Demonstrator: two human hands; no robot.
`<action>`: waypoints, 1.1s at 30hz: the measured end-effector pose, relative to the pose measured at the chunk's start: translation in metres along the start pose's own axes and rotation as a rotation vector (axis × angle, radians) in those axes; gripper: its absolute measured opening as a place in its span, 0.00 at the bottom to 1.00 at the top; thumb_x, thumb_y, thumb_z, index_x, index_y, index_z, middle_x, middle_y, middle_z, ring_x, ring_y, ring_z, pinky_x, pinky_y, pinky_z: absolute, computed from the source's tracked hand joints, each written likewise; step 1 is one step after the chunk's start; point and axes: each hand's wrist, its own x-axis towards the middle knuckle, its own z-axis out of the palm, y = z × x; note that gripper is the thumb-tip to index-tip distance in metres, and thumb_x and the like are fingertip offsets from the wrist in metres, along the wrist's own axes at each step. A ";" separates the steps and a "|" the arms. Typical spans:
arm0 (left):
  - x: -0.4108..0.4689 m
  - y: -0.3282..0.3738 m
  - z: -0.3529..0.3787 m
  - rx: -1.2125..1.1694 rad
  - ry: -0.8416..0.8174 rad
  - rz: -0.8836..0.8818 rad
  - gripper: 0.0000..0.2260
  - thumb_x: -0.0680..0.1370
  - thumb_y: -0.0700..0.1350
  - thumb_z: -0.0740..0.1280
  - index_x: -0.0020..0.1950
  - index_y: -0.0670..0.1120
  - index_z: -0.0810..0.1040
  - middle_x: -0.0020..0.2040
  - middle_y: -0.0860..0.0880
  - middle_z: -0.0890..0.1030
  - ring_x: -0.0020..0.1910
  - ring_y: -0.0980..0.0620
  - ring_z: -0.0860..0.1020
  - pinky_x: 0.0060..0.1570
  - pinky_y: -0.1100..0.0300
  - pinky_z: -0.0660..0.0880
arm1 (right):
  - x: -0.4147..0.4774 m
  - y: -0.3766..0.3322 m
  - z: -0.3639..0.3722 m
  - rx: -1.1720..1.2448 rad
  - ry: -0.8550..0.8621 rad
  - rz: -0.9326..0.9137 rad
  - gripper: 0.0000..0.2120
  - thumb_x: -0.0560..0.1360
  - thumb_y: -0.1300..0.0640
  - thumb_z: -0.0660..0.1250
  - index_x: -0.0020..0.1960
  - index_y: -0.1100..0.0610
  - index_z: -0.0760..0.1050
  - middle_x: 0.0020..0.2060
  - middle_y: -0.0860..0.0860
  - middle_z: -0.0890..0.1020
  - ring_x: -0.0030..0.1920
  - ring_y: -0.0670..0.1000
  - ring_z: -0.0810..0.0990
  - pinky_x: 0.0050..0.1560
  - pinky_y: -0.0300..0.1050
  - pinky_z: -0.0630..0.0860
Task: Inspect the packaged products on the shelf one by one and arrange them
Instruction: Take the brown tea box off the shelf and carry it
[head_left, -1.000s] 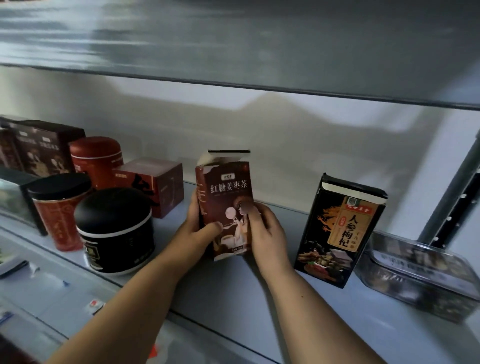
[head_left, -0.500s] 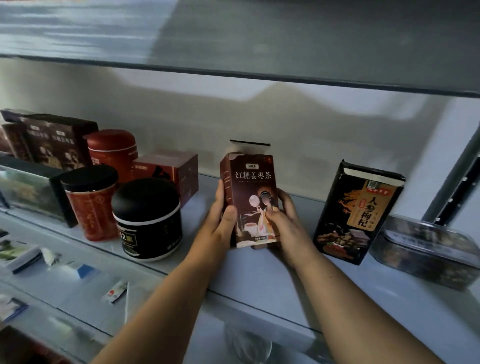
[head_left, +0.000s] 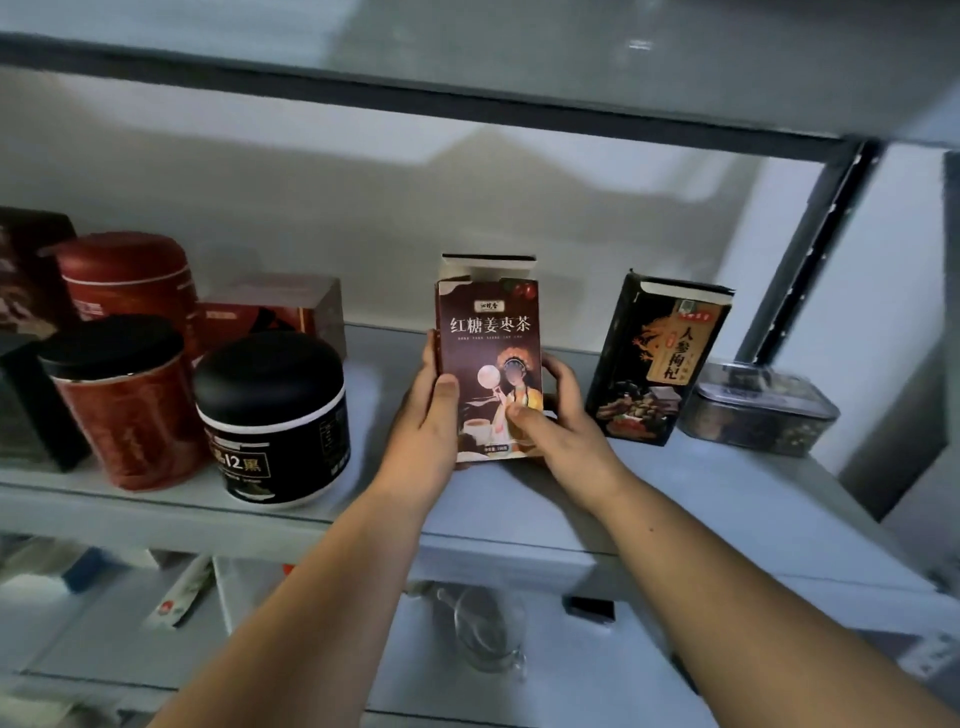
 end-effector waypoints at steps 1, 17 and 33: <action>-0.003 0.003 -0.001 -0.007 -0.023 -0.010 0.21 0.87 0.45 0.54 0.78 0.63 0.64 0.59 0.56 0.84 0.51 0.59 0.85 0.45 0.59 0.82 | -0.006 -0.002 0.002 -0.008 0.031 0.000 0.25 0.80 0.52 0.71 0.62 0.27 0.63 0.52 0.41 0.85 0.50 0.40 0.85 0.55 0.38 0.80; -0.142 0.008 0.006 -0.261 -0.364 -0.091 0.18 0.70 0.58 0.72 0.58 0.74 0.78 0.62 0.59 0.83 0.57 0.54 0.84 0.46 0.61 0.82 | -0.213 -0.026 -0.013 0.196 0.330 0.044 0.25 0.70 0.49 0.73 0.64 0.34 0.72 0.51 0.42 0.85 0.53 0.50 0.87 0.48 0.46 0.84; -0.358 -0.013 0.097 0.010 -0.885 -0.383 0.17 0.74 0.61 0.66 0.58 0.81 0.71 0.63 0.58 0.81 0.54 0.54 0.85 0.48 0.53 0.84 | -0.505 0.013 -0.039 0.227 0.874 0.269 0.12 0.76 0.42 0.66 0.55 0.26 0.75 0.50 0.44 0.86 0.52 0.52 0.87 0.45 0.45 0.84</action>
